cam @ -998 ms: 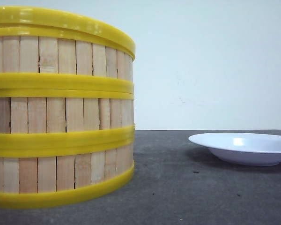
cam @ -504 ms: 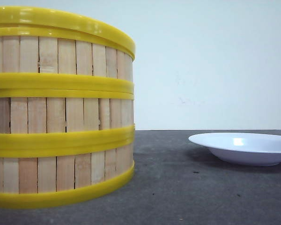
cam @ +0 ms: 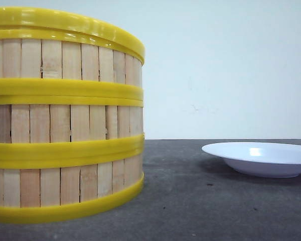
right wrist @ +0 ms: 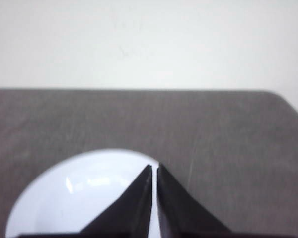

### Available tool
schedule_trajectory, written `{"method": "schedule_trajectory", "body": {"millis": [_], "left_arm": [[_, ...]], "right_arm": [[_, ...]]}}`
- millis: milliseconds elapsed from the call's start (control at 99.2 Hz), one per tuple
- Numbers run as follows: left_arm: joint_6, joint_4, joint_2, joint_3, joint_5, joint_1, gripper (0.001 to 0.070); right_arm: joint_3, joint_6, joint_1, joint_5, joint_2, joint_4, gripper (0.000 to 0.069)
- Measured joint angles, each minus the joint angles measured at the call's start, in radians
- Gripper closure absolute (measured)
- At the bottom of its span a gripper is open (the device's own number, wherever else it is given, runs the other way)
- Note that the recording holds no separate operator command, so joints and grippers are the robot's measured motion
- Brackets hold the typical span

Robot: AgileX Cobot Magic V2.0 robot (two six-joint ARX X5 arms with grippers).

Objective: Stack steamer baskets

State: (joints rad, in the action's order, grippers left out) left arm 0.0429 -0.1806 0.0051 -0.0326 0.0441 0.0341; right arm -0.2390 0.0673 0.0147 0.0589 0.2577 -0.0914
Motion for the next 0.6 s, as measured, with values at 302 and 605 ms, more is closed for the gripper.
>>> {"method": "schedule_trajectory", "body": {"millis": [302,605], "left_arm": [[0.001,0.0,0.0,0.0,0.0,0.0,0.0684],[0.002,0.0,0.0,0.0,0.0,0.0,0.0684]], "right_arm": [[0.224,-0.002,0.0,-0.011,-0.242,-0.075,0.0681],[0.224,-0.019,0.0,-0.008,-0.255,-0.077,0.0681]]}}
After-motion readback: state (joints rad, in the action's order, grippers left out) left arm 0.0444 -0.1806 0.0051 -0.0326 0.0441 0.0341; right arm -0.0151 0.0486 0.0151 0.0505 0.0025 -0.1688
